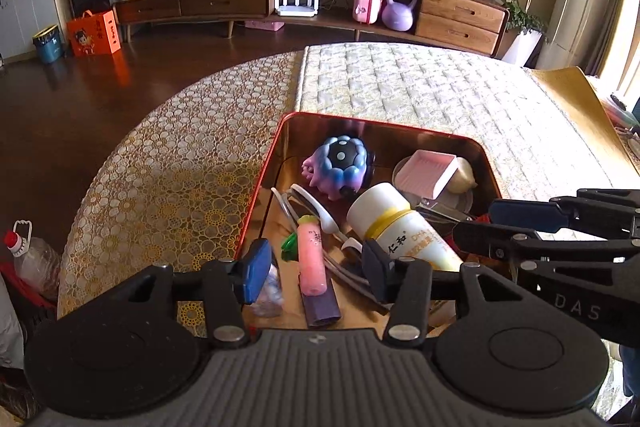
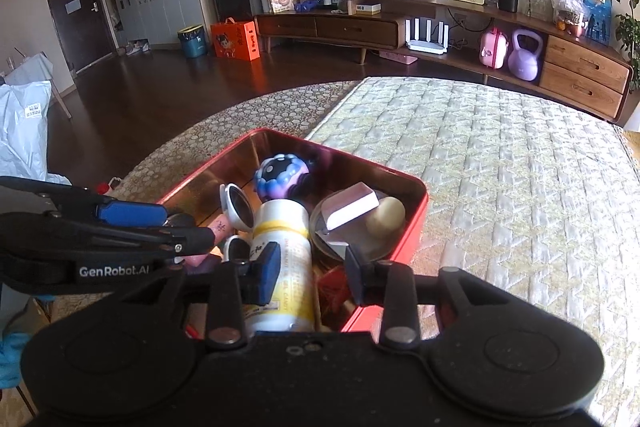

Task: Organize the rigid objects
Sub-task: 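Open both tools and withdraw them from the red tin box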

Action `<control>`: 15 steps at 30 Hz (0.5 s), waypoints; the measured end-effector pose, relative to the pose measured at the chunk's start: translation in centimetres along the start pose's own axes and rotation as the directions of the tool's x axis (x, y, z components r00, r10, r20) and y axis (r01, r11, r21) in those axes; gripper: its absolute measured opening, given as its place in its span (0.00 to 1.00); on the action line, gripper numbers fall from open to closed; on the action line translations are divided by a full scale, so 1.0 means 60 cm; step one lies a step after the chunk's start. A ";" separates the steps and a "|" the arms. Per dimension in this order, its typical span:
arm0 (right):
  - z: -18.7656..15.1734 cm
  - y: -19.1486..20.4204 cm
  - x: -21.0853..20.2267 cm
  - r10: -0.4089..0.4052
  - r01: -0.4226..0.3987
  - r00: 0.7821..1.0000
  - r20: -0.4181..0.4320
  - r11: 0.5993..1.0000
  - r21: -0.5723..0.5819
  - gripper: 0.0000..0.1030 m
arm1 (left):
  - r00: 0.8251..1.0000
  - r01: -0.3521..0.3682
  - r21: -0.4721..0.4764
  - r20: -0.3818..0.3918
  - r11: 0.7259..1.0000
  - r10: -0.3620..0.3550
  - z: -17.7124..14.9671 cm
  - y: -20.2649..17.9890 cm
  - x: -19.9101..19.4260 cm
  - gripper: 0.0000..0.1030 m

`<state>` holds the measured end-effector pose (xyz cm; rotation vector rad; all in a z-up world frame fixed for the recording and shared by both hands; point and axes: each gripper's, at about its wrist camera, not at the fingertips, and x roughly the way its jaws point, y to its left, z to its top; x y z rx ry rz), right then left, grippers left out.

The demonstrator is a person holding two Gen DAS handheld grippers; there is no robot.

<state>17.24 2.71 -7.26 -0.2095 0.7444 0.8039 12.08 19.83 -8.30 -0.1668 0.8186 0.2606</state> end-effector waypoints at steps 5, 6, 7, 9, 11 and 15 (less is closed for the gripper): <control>-0.001 0.003 -0.028 0.018 -0.018 0.999 0.027 1.000 0.019 0.40 | 1.000 0.008 0.010 0.027 1.000 -0.008 0.003 -0.007 -0.025 0.57; -0.002 0.004 -0.035 0.019 -0.020 0.999 0.032 1.000 0.019 0.41 | 0.999 0.009 0.010 0.034 1.000 -0.009 0.003 -0.008 -0.031 0.62; -0.002 0.004 -0.041 0.021 -0.021 0.999 0.038 1.000 0.019 0.41 | 0.999 0.009 0.008 0.047 1.000 -0.010 0.003 -0.008 -0.038 0.68; -0.003 0.005 -0.052 0.017 -0.018 0.999 0.051 1.000 0.015 0.44 | 0.998 0.012 0.012 0.066 1.000 -0.012 0.001 -0.009 -0.050 0.69; -0.003 0.004 -0.065 0.023 -0.024 0.998 0.065 1.000 0.015 0.47 | 0.997 0.009 0.017 0.073 1.000 -0.010 0.000 -0.012 -0.060 0.69; -0.007 0.006 -0.091 0.030 -0.031 0.995 0.096 0.999 0.009 0.56 | 0.996 0.005 0.015 0.087 1.000 -0.006 -0.001 -0.015 -0.080 0.69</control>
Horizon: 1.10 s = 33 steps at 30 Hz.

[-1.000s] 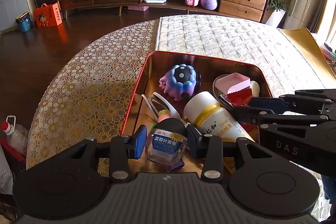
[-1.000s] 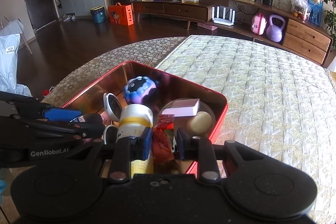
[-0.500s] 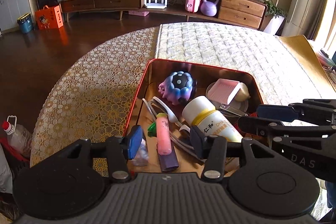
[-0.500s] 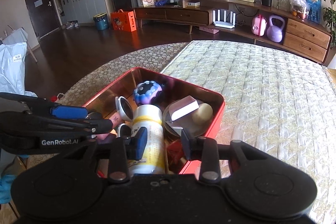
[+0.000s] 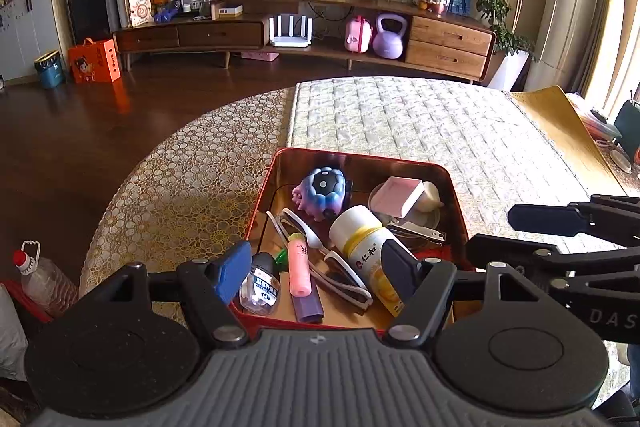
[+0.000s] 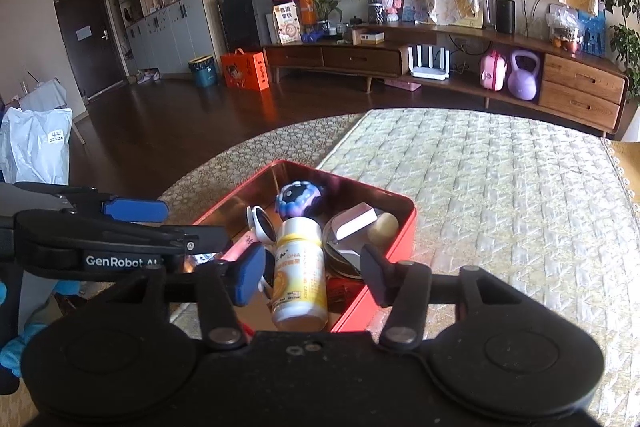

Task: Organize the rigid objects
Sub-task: 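Open both tools and withdraw them from the red tin box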

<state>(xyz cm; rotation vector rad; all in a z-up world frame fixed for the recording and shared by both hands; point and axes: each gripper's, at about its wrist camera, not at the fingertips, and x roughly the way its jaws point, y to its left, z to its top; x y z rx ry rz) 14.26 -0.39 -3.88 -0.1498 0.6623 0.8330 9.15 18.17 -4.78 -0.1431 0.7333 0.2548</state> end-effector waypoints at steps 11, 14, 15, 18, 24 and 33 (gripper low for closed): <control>-0.015 0.006 -0.068 0.009 -0.008 0.997 0.075 1.000 -0.011 0.78 | 0.999 0.000 -0.004 0.035 1.000 0.000 -0.007 -0.016 -0.053 0.72; -0.021 0.001 -0.084 0.012 -0.013 0.996 0.088 1.000 0.002 0.83 | 0.999 0.005 -0.004 0.046 1.000 -0.005 -0.010 -0.022 -0.067 0.76; -0.023 -0.001 -0.088 0.012 -0.012 0.996 0.093 1.000 0.005 0.85 | 0.999 0.011 -0.004 0.048 1.000 -0.011 -0.012 -0.025 -0.072 0.77; -0.029 -0.003 -0.103 0.008 -0.009 0.994 0.110 1.000 0.012 0.90 | 0.999 0.021 -0.005 0.049 1.000 -0.021 -0.015 -0.033 -0.082 0.78; -0.039 -0.013 -0.130 0.009 -0.013 0.989 0.145 0.999 0.031 0.99 | 0.998 0.046 -0.005 0.052 0.999 -0.046 -0.024 -0.050 -0.100 0.82; -0.052 -0.023 -0.159 0.011 -0.018 0.983 0.181 0.999 0.038 1.00 | 0.997 0.059 -0.022 0.059 0.998 -0.058 -0.039 -0.064 -0.116 0.97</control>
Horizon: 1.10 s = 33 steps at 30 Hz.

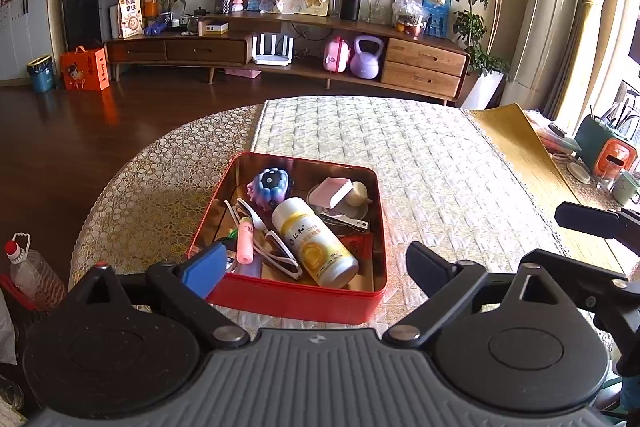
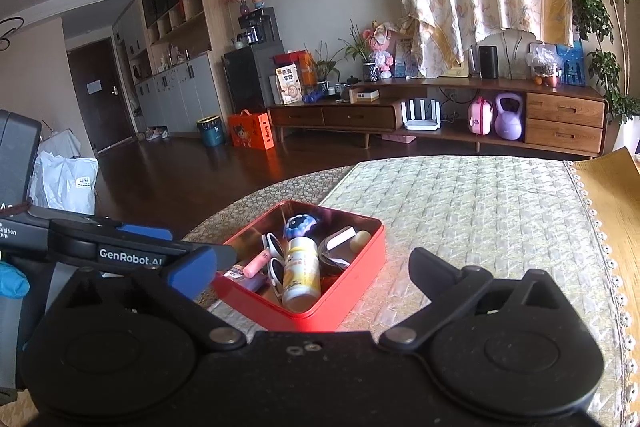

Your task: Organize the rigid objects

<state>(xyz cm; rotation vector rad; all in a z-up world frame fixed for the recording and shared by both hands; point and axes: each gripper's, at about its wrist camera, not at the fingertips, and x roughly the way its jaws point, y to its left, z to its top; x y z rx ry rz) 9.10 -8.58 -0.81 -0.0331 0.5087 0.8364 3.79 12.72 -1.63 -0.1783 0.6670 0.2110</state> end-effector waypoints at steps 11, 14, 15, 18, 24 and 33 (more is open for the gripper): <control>-0.015 -0.010 -0.012 0.010 -0.010 1.000 -0.007 1.000 0.026 1.00 | 1.000 -0.023 0.011 0.000 1.000 0.023 -0.020 -0.024 -0.013 0.98; -0.020 -0.012 -0.013 0.011 -0.011 1.000 -0.009 0.999 0.038 1.00 | 1.000 -0.020 0.011 -0.004 1.000 0.020 -0.025 -0.026 -0.014 0.98; -0.022 -0.012 -0.014 0.011 -0.011 1.000 -0.009 0.999 0.040 1.00 | 1.000 -0.019 0.011 -0.007 1.000 0.019 -0.026 -0.027 -0.014 0.98; -0.024 -0.014 -0.014 0.011 -0.011 1.000 -0.010 0.999 0.046 1.00 | 1.000 -0.024 0.013 -0.010 1.000 0.024 -0.027 -0.029 -0.013 0.98; -0.027 -0.022 -0.013 0.008 -0.007 1.000 -0.018 0.998 0.063 1.00 | 0.999 -0.035 0.017 -0.008 0.999 0.035 -0.028 -0.037 -0.012 0.98; -0.037 -0.051 -0.014 -0.054 0.056 0.998 -0.027 0.993 0.102 1.00 | 0.999 -0.030 0.018 -0.035 0.999 0.031 -0.027 -0.048 -0.002 0.98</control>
